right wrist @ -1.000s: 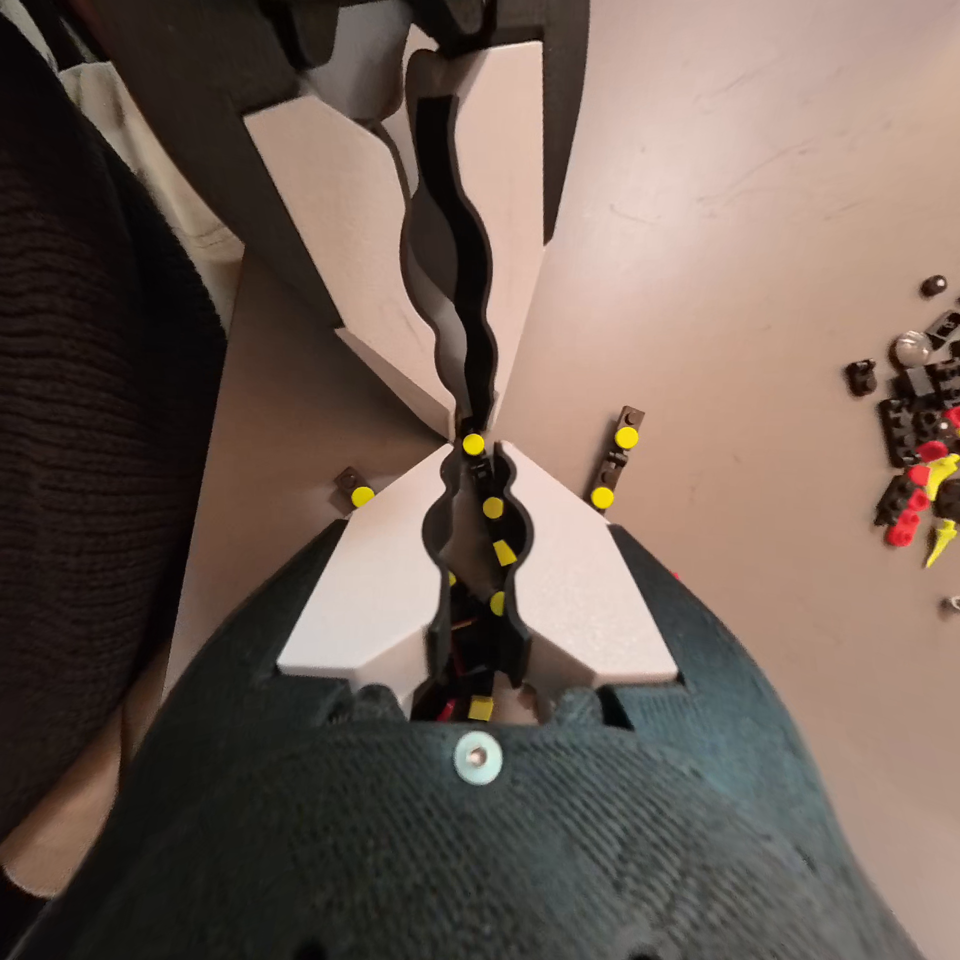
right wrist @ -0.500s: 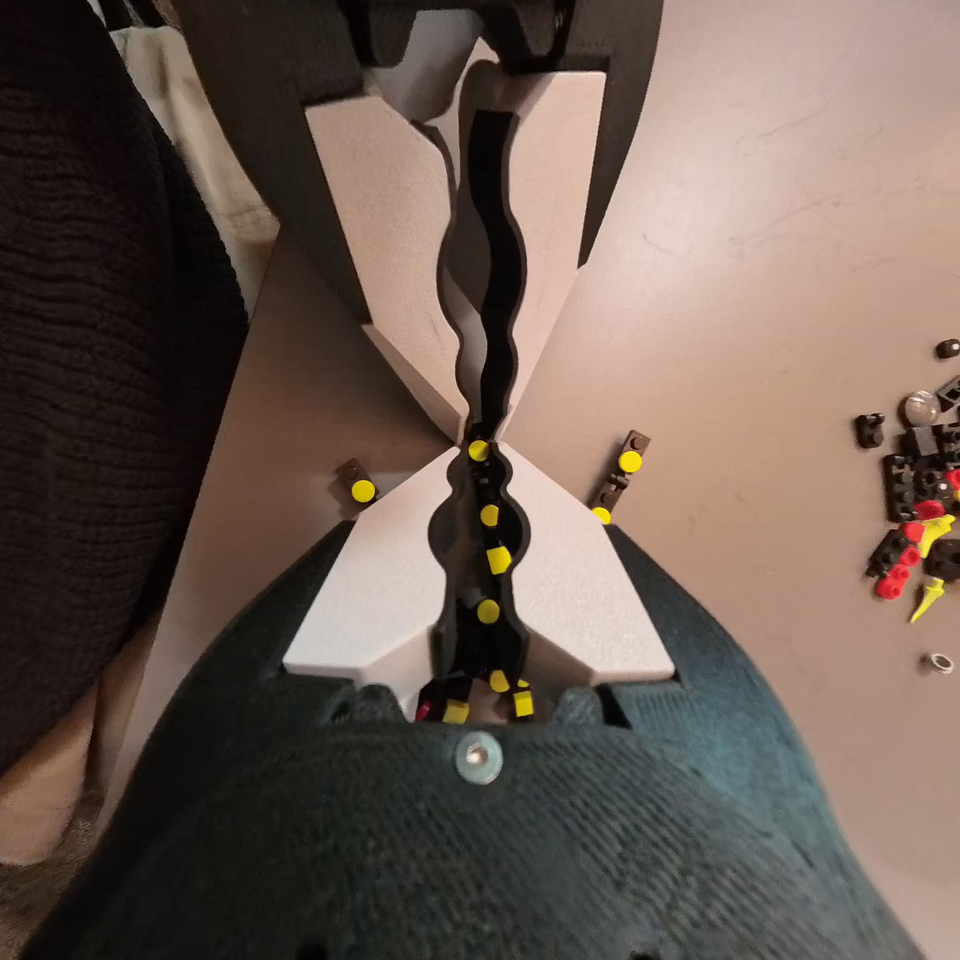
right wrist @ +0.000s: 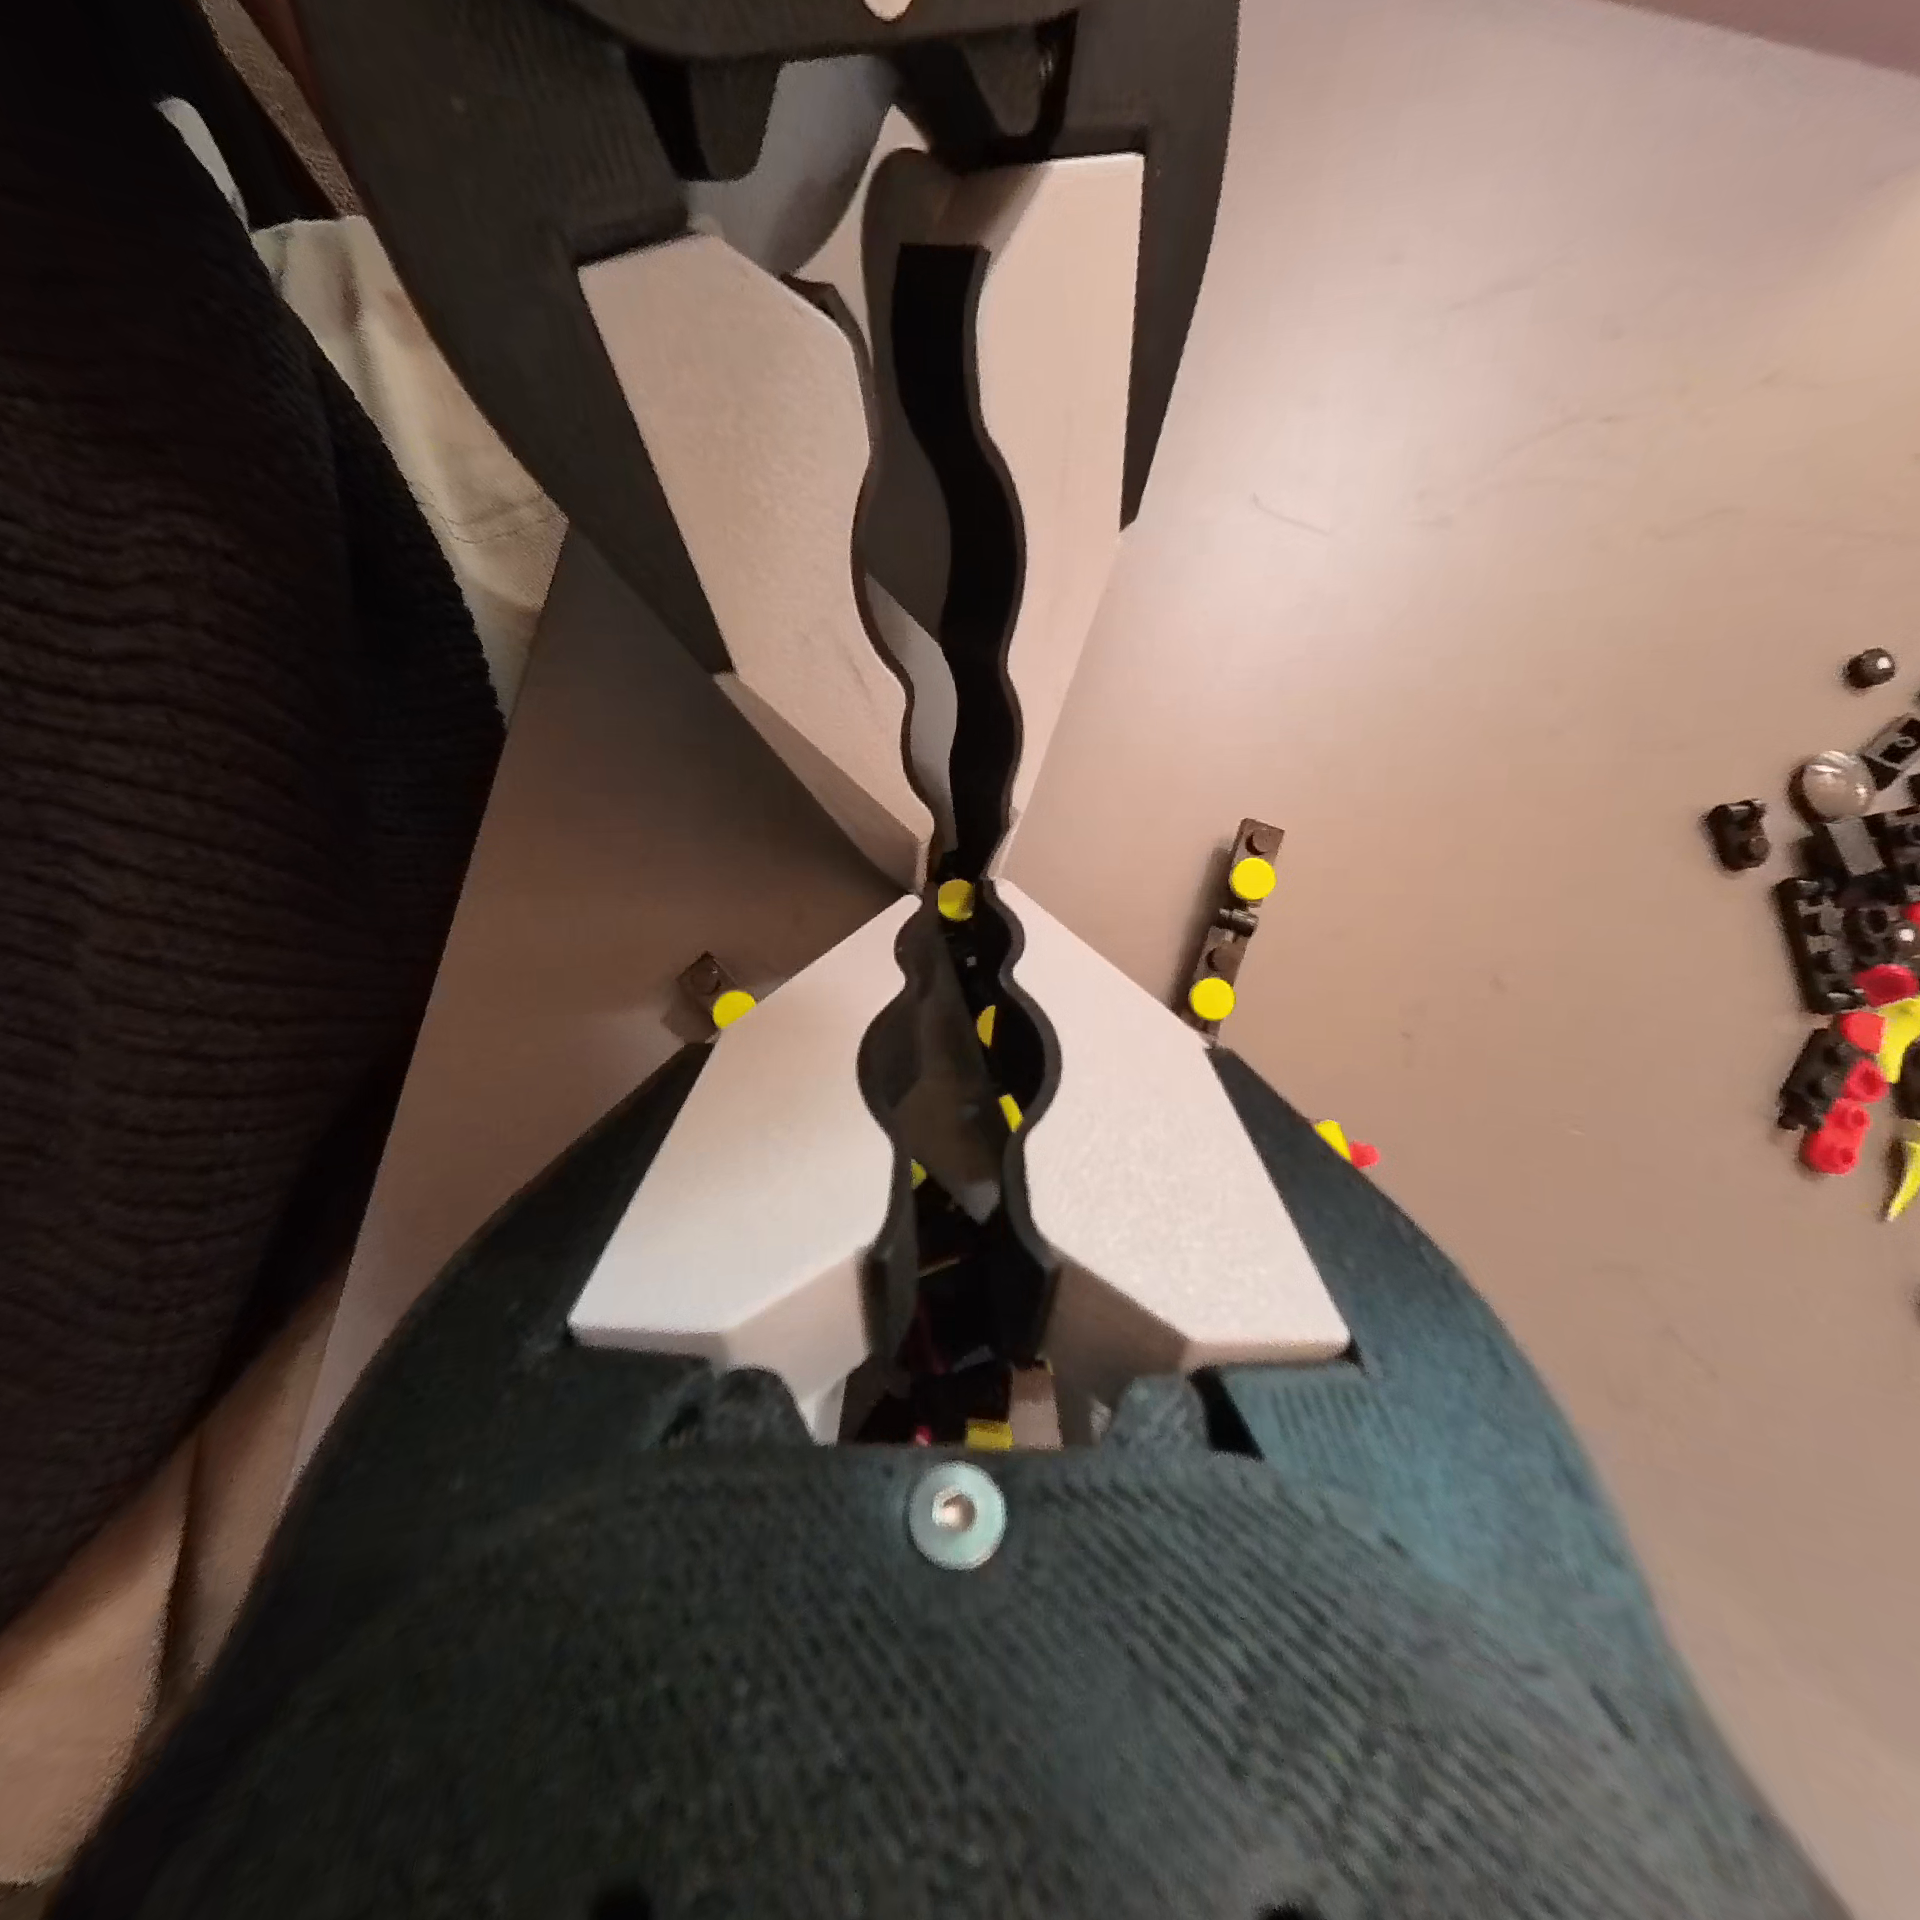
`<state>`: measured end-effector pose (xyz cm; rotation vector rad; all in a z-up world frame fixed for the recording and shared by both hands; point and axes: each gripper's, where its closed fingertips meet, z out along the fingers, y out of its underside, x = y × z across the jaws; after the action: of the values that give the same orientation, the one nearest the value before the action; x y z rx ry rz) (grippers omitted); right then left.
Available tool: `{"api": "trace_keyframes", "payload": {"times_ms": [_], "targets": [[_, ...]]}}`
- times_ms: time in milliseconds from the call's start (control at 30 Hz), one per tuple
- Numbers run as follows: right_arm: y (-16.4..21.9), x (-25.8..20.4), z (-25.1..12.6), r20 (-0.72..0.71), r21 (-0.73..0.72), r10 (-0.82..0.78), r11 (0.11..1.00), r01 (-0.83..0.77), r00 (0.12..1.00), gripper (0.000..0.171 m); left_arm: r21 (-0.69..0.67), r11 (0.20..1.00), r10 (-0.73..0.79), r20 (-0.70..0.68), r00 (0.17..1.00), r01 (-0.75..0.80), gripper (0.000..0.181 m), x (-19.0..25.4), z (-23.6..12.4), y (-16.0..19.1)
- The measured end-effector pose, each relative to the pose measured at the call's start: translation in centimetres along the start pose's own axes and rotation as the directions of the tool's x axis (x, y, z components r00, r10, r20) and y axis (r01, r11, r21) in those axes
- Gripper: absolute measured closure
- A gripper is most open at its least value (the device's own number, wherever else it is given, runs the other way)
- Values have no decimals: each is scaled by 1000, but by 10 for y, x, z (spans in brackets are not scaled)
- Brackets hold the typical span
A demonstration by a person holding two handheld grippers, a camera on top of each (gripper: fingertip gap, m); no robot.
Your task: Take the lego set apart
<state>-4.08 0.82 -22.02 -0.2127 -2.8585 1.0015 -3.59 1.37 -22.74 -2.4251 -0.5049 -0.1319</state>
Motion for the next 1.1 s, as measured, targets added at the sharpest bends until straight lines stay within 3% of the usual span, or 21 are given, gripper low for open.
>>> {"api": "trace_keyframes", "payload": {"times_ms": [700, 967, 1100], "targets": [[-3, 2, -2, 16, 44, 90, 995, -91, 996, 167, -12, 1000, 16, 26, 1000, -16, 173, 0, 0, 1], [2, 1, -3, -82, -54, -64, 997, 59, 995, 158, 6, 1000, 8, -6, 1000, -8, 174, 0, 1, 0], [-1, 5, -11, -113, -7, 4, 1000, -5, 994, 154, 31, 999, -40, -65, 997, 43, 174, 1, 0, -1]]}}
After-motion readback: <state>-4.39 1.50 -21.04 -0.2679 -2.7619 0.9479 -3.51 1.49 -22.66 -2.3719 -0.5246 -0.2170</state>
